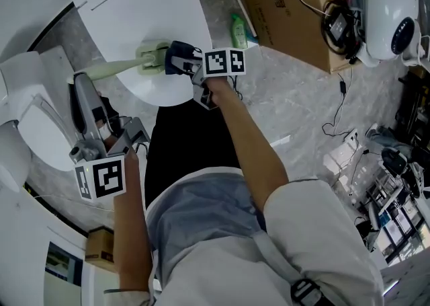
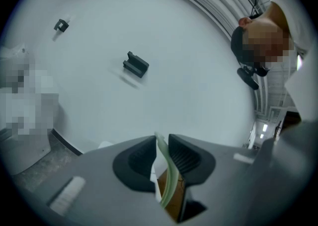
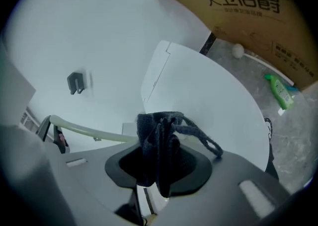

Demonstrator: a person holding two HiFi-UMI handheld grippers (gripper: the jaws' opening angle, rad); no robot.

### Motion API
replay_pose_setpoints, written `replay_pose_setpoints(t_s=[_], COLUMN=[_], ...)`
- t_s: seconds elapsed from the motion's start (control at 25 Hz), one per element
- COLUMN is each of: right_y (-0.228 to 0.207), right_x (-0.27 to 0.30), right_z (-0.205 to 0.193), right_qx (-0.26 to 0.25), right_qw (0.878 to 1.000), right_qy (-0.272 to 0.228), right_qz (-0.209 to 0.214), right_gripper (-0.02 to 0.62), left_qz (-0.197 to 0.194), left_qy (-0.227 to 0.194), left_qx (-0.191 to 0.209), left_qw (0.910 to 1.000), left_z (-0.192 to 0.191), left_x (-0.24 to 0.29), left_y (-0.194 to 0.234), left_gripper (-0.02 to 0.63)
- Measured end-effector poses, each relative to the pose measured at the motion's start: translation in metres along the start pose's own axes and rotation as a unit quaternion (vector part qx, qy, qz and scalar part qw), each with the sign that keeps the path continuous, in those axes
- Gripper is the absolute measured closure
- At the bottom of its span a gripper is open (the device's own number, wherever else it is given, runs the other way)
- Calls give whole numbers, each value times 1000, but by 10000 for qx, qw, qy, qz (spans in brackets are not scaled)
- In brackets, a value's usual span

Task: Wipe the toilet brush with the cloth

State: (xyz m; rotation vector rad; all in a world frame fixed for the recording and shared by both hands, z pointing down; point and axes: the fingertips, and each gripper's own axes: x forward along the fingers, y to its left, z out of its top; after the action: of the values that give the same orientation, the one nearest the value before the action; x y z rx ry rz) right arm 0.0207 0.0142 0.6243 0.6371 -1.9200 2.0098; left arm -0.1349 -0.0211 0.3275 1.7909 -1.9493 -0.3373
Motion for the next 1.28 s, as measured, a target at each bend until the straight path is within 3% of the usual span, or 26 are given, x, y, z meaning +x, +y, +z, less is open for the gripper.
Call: replay_pose_setpoints(t_s=[0.16, 0.28, 0.56, 0.68, 1.0, 1.28], right_y=[-11, -10, -9, -1, 7, 20], right_x=[7, 12, 21, 28, 34, 33], right_z=[15, 18, 19, 16, 13, 7], right_qx=[-297, -412, -953, -974, -435, -449], right_qw=[9964, 9929, 9823, 9824, 9836, 9851], right_qy=[-478, -740, -865, -951, -1322, -1350], right_qz=[-629, -832, -1360, -1283, -1150, -970], right_gripper=[489, 489, 488, 488, 488, 486], left_qz=[-21, -6, -26, -26, -78, -136], left_qy=[-16, 1, 22, 23, 25, 34], left_qx=[-42, -20, -4, -17, -31, -71], left_qw=[10000, 10000, 10000, 10000, 10000, 9999], left_z=[0, 0, -2, -2, -2, -2], left_x=[0, -3, -8, -14, -25, -28], left_y=[0, 1, 1, 1, 4, 7], left_gripper=[606, 606, 606, 606, 606, 606])
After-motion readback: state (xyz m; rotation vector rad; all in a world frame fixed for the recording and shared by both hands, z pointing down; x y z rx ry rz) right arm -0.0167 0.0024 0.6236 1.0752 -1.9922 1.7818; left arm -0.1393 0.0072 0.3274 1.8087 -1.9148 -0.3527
